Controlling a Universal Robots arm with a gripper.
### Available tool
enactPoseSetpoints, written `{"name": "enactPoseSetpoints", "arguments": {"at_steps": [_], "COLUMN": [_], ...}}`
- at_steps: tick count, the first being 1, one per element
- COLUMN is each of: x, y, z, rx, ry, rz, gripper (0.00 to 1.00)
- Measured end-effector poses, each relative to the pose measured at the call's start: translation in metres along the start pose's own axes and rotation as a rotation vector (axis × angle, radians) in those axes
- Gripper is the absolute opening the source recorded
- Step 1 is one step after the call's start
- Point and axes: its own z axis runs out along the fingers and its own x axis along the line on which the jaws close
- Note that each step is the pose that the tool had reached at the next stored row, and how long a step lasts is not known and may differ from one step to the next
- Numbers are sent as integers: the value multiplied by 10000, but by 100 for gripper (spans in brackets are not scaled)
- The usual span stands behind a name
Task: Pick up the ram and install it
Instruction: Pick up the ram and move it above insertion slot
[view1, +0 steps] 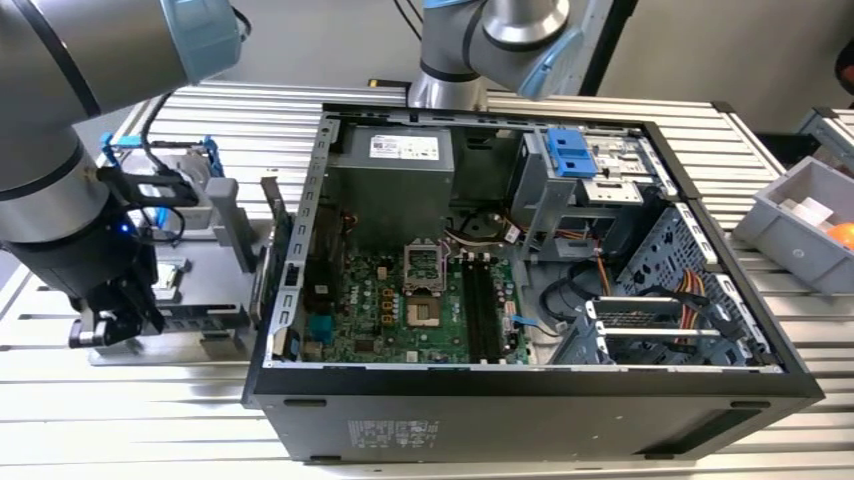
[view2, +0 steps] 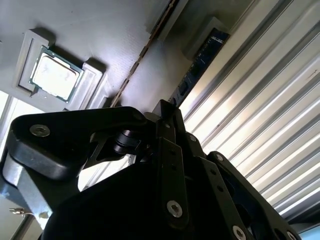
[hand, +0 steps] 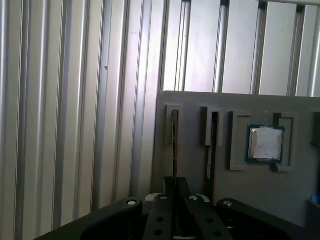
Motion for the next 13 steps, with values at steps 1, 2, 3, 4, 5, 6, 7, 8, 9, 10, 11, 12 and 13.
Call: {"name": "enactPoseSetpoints", "arguments": {"at_steps": [1,2,3,4,5,6,7,8,9,10,11,12,13], "x": [0,0,0,0,-1,-1,-1,-1,-1,-1,-1,-1,-1], "y": [0,0,0,0,1,1,1,1,1,1,1,1,1], "z": [-7,-13,-21,-28,-36,-44,-53,-61,-69,-78,-87,-96,-104], "rx": [0,1,0,0,0,0,0,0,0,-1,0,0,0], "ry": [0,0,0,0,0,0,0,0,0,0,0,0,1], "rz": [0,0,0,0,0,0,0,0,0,0,0,0,0], "gripper": [0,0,0,0,0,0,0,0,0,0,0,0,0]}}
